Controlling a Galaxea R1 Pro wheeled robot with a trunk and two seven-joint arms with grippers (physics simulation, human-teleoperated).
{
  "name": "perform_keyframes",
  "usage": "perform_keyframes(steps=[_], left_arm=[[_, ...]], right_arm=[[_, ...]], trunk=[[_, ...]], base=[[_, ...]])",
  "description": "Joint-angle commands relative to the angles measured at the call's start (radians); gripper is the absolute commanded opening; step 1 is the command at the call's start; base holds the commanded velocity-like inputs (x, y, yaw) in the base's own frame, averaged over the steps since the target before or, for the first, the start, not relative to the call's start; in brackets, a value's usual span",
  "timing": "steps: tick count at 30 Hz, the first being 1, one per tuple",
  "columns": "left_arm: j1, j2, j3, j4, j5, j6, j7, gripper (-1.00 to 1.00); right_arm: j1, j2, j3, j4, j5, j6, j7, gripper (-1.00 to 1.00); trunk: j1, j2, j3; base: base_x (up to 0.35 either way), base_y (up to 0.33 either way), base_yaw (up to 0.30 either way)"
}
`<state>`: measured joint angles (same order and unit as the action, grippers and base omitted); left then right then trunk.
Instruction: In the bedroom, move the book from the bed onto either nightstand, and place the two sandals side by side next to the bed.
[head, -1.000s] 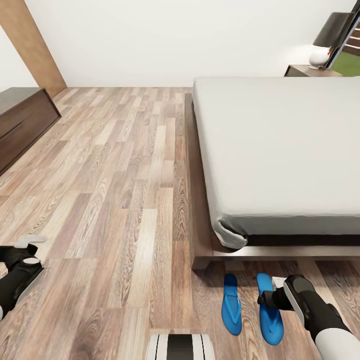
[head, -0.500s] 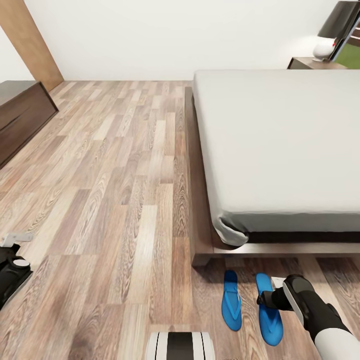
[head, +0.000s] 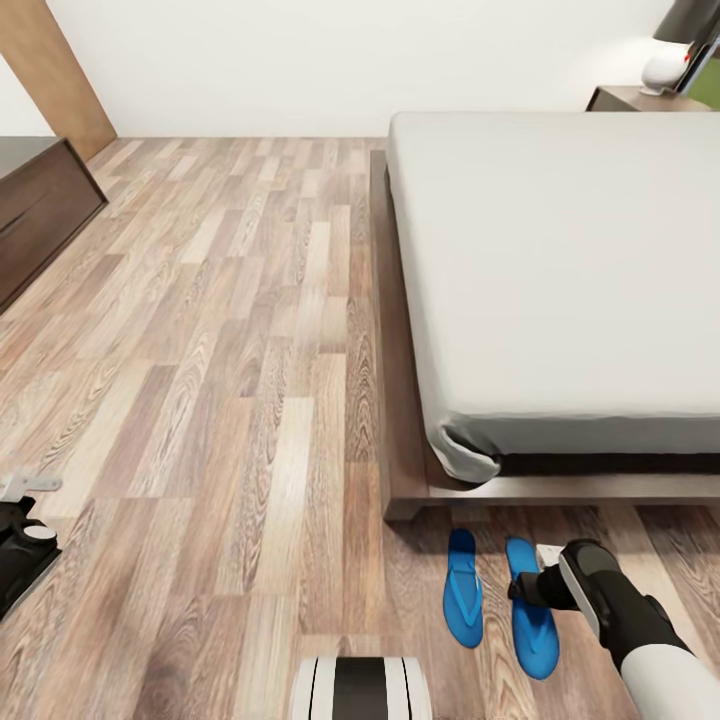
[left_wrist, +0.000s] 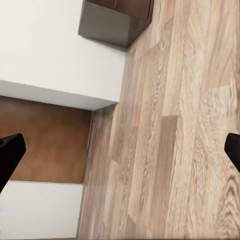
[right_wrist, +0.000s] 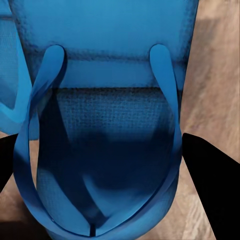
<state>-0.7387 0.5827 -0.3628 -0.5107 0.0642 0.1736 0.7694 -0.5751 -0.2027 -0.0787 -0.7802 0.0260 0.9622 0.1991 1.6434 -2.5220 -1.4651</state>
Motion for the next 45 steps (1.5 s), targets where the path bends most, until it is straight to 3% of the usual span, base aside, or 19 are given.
perform_keyframes(steps=[1, 8, 12, 35, 41, 45], left_arm=[[-0.001, 0.002, -0.009, -0.001, 0.006, 0.008, 0.006, 1.0], [-0.001, 0.002, -0.011, 0.025, 0.006, 0.0, 0.003, 1.0], [-0.001, 0.001, -0.012, 0.029, 0.006, -0.001, 0.004, 1.0], [0.0, 0.002, -0.013, 0.034, 0.004, -0.002, 0.002, 1.0], [0.0, 0.001, -0.012, 0.033, -0.048, 0.002, 0.001, 1.0], [0.0, 0.0, -0.012, 0.033, -0.057, 0.0, 0.002, 1.0]], right_arm=[[-0.003, 0.001, -0.002, -0.001, 0.004, 0.004, 0.004, -1.0], [-0.014, 0.031, 0.03, 0.001, 0.006, 0.005, -0.003, -1.0], [-0.015, 0.034, 0.041, 0.001, 0.006, 0.006, -0.004, -1.0], [-0.016, 0.024, 0.045, 0.002, 0.006, 0.006, -0.006, -1.0], [-0.016, 0.023, 0.045, 0.002, 0.006, 0.006, -0.006, -1.0], [-0.016, 0.023, 0.045, 0.002, 0.006, 0.006, -0.006, -1.0]], trunk=[[0.0, -0.001, -0.005], [0.001, -0.001, -0.012], [0.001, -0.001, -0.012], [0.001, -0.001, -0.012], [0.001, -0.001, -0.012], [0.001, -0.001, -0.012]], base=[[0.0, 0.0, 0.0], [0.0, 0.0, 0.0], [0.0, 0.0, 0.0], [0.046, 0.027, 0.0], [0.03, -0.034, 0.0], [0.047, -0.062, 0.0]])
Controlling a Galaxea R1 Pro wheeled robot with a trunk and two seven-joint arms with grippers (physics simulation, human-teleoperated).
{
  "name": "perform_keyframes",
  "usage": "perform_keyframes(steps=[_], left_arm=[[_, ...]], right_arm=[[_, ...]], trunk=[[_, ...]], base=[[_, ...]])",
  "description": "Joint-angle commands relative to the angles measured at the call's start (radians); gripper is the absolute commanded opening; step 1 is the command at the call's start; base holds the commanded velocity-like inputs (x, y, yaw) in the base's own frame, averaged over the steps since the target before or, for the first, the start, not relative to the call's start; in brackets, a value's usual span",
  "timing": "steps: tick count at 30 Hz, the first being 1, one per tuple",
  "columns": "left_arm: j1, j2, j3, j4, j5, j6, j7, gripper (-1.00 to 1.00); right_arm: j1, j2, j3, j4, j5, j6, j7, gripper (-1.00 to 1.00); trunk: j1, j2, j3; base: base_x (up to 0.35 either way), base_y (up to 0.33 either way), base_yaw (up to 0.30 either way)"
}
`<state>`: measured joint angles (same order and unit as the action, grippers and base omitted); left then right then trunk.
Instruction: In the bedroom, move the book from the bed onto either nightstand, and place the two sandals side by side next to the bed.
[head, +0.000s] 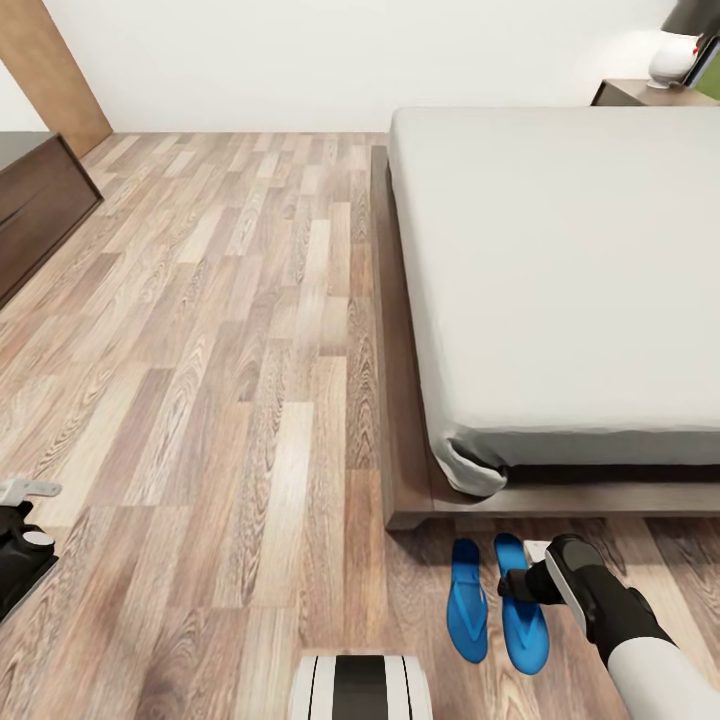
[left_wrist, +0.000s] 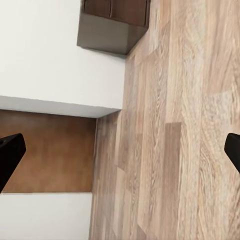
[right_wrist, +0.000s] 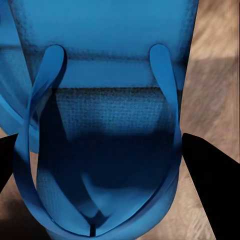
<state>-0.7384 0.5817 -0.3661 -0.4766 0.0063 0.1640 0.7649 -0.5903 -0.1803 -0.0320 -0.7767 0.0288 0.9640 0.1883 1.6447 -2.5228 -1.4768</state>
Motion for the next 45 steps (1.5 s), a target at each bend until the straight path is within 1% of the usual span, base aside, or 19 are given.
perform_keyframes(steps=[1, 17, 35, 38, 43, 45], left_arm=[[-0.001, 0.001, -0.008, -0.001, -0.002, 0.009, 0.006, 1.0], [-0.001, 0.002, -0.008, 0.0, -0.006, 0.01, 0.005, 1.0], [-0.001, 0.004, -0.007, 0.0, -0.006, 0.008, 0.005, 1.0], [0.0, 0.004, -0.007, 0.0, -0.006, 0.008, 0.004, 1.0], [0.0, 0.004, -0.007, 0.0, -0.006, 0.008, 0.004, 1.0], [0.0, 0.005, -0.007, 0.0, -0.006, 0.008, 0.004, 1.0]], right_arm=[[0.0, 0.0, -0.002, -0.001, 0.003, 0.004, 0.005, -1.0], [0.0, 0.0, -0.002, -0.001, 0.003, 0.004, 0.005, -1.0], [0.0, -0.001, -0.002, -0.001, 0.003, 0.004, 0.004, -1.0], [0.0, -0.001, -0.003, -0.001, 0.003, 0.004, 0.004, -1.0], [-0.003, -0.002, -0.003, 0.0, 0.003, 0.003, 0.003, -1.0], [-0.006, -0.003, -0.007, 0.0, 0.003, 0.003, 0.003, -1.0]], trunk=[[0.0, 0.0, -0.001], [0.0, 0.0, -0.001], [0.0, 0.0, -0.001], [0.001, -0.001, -0.012], [0.001, -0.001, -0.012], [0.002, -0.001, -0.02]], base=[[0.021, -0.028, 0.0], [0.004, -0.048, 0.0], [0.0, -0.005, 0.0], [0.0, 0.0, 0.0], [0.0, 0.0, 0.0], [0.0, 0.0, 0.0]])
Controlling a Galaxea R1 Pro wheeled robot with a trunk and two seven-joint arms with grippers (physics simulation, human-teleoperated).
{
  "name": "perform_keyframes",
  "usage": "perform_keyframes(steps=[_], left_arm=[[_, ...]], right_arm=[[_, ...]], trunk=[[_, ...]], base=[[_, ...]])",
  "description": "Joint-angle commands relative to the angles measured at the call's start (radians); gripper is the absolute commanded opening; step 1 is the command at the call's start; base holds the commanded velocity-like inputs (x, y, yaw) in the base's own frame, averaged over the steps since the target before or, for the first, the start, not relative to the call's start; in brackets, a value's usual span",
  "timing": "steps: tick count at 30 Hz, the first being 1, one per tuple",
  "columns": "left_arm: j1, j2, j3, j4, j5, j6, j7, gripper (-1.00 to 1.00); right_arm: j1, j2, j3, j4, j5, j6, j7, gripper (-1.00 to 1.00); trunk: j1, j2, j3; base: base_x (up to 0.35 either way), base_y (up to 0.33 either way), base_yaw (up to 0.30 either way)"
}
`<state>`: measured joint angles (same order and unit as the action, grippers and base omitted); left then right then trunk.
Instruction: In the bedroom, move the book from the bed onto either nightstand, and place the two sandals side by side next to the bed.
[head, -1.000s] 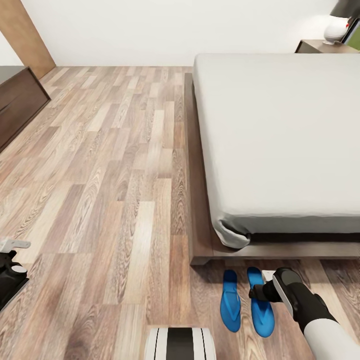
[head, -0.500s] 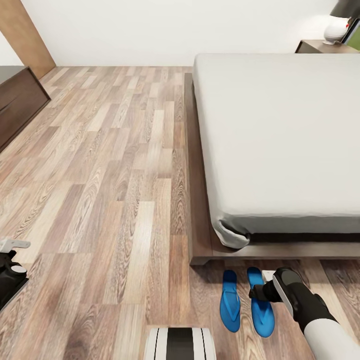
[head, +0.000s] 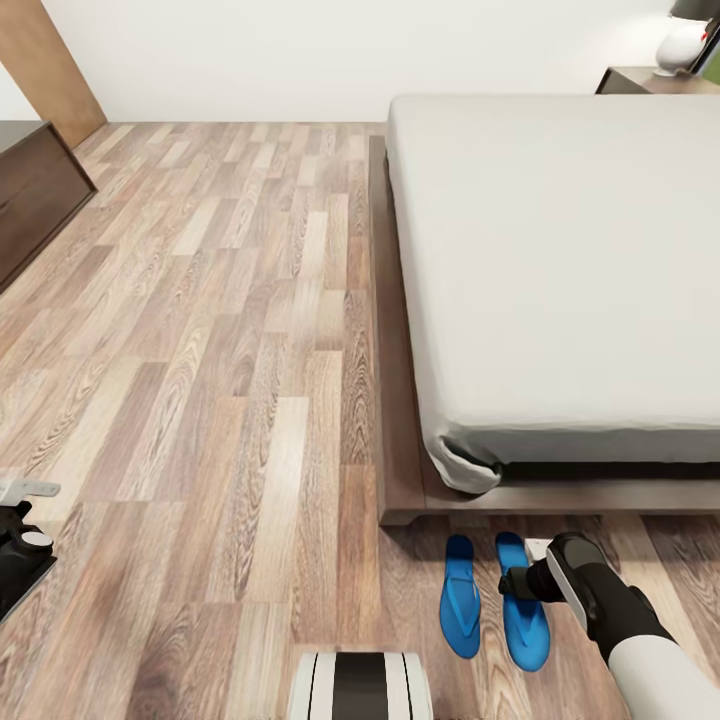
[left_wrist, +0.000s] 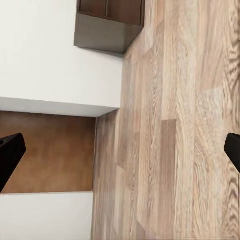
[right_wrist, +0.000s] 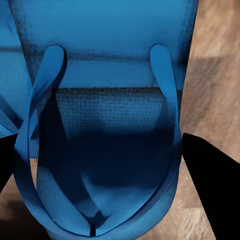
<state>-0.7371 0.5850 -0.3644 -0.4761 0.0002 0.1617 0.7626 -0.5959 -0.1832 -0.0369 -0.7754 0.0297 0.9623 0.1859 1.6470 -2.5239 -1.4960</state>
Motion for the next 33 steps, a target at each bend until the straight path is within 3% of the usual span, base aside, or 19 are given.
perform_keyframes(steps=[1, 28, 33], left_arm=[[-0.001, 0.001, -0.008, -0.001, 0.0, 0.01, 0.006, 1.0], [-0.001, 0.001, -0.008, 0.02, 0.0, 0.009, 0.0, 1.0], [-0.001, 0.001, -0.008, 0.019, 0.0, 0.009, -0.002, 1.0]], right_arm=[[-0.001, 0.0, -0.003, -0.001, 0.002, 0.004, 0.005, -1.0], [-0.02, -0.008, -0.011, -0.001, 0.0, 0.0, 0.004, -1.0], [-0.033, -0.008, -0.012, 0.007, -0.001, -0.002, 0.004, -1.0]], trunk=[[0.0, -0.001, -0.005], [0.012, -0.007, -0.109], [0.012, -0.007, -0.109]], base=[[0.0, 0.0, 0.0], [0.0, 0.0, 0.0], [0.0, 0.0, 0.0]])
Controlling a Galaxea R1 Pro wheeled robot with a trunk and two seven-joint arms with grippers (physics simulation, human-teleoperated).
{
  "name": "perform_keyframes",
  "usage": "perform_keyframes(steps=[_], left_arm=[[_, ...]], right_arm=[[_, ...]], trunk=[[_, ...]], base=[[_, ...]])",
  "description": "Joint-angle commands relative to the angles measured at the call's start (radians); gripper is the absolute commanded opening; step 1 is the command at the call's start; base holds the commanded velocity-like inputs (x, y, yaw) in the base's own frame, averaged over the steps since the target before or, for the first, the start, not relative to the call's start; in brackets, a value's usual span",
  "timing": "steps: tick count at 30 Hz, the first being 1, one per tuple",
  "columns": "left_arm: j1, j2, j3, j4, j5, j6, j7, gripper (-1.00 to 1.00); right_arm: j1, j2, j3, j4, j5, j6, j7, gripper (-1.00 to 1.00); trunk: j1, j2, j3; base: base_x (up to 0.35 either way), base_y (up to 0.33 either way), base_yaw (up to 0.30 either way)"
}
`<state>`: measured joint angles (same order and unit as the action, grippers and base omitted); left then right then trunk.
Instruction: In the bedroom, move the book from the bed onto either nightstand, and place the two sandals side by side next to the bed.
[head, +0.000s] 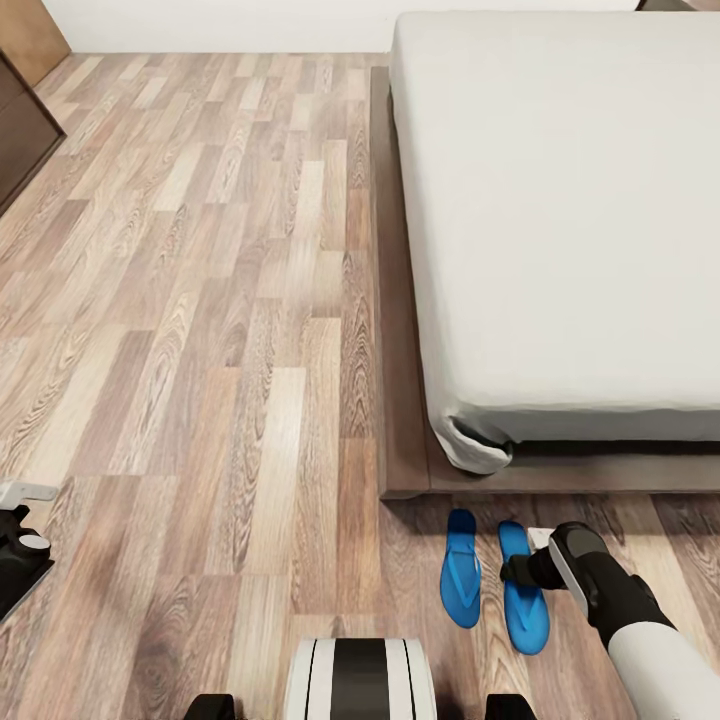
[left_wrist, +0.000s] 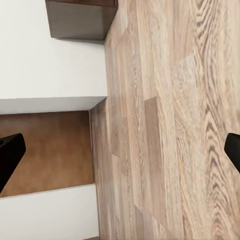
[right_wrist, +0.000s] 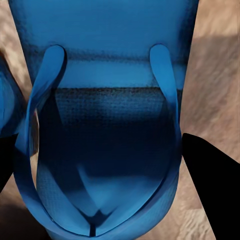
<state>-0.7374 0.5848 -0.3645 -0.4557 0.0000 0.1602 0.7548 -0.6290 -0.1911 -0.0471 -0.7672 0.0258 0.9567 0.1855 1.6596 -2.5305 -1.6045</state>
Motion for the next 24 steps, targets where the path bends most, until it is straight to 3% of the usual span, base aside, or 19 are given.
perform_keyframes(steps=[1, 24], left_arm=[[-0.001, 0.001, -0.008, -0.001, 0.0, 0.01, 0.006, 1.0], [-0.001, 0.001, -0.01, 0.021, 0.0, 0.005, 0.002, 1.0]], right_arm=[[-0.003, 0.0, -0.002, 0.001, 0.003, 0.004, 0.005, -1.0], [-0.04, 0.0, -0.002, 0.059, 0.003, -0.002, 0.005, -1.0]], trunk=[[0.0, 0.0, -0.001], [0.0, 0.0, -0.001]], base=[[0.0, 0.0, 0.0], [0.035, 0.016, 0.0]])
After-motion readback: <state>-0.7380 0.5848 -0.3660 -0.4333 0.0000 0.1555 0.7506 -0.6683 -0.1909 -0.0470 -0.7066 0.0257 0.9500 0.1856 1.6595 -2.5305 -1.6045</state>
